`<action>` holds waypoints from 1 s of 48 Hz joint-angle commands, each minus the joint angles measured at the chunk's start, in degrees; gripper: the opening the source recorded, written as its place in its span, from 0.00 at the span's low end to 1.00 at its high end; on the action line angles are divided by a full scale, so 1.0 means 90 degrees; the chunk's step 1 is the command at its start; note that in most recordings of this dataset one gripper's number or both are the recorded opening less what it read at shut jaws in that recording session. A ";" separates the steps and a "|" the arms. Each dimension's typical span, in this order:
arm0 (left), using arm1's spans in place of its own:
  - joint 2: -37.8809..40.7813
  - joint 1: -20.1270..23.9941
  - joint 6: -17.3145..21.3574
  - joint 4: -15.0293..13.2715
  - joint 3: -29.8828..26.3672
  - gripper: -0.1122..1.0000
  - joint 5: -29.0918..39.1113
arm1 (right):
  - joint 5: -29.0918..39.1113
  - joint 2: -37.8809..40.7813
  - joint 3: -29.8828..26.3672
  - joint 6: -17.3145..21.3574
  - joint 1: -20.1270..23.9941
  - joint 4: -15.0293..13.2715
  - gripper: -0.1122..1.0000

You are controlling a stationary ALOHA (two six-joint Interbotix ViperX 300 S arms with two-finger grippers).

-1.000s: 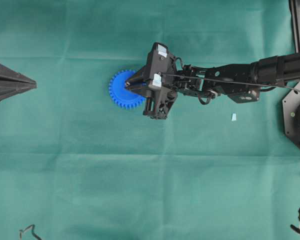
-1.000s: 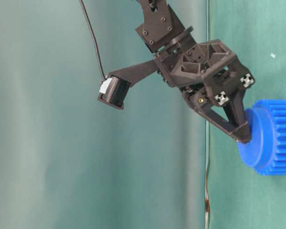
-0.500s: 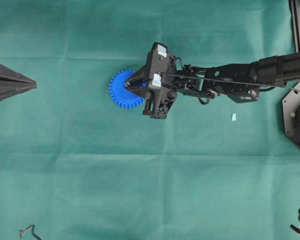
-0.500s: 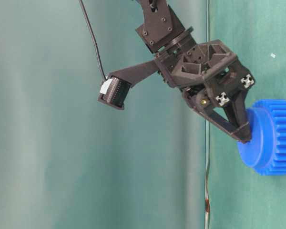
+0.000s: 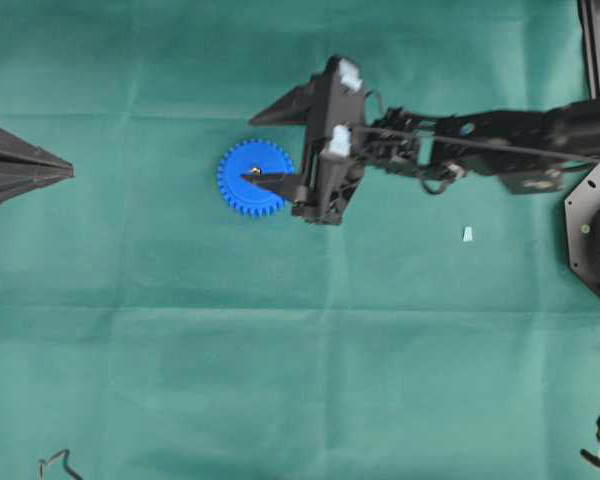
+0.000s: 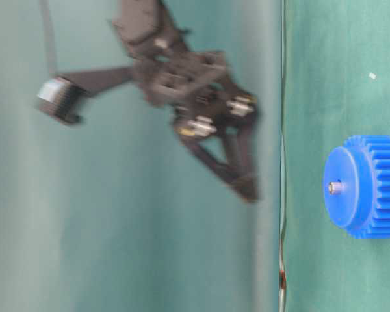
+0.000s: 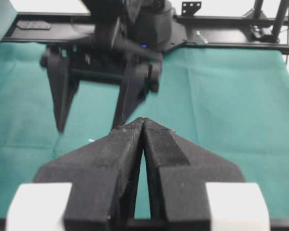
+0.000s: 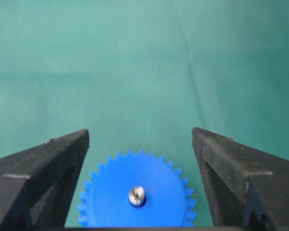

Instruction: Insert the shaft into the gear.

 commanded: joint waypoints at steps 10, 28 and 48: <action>0.0010 0.0010 0.0000 0.0020 -0.0176 0.10 -0.0029 | 0.0303 -0.1484 0.0283 -0.0205 0.0010 -0.0020 0.90; 0.0000 0.0010 0.0000 0.0020 -0.0176 0.10 -0.0029 | 0.0254 -0.2920 0.1396 -0.0195 0.0010 -0.0020 0.89; 0.0010 0.0010 -0.0010 0.0010 -0.0166 0.10 -0.0029 | 0.0234 -0.4365 0.2490 -0.0176 0.0010 0.0010 0.89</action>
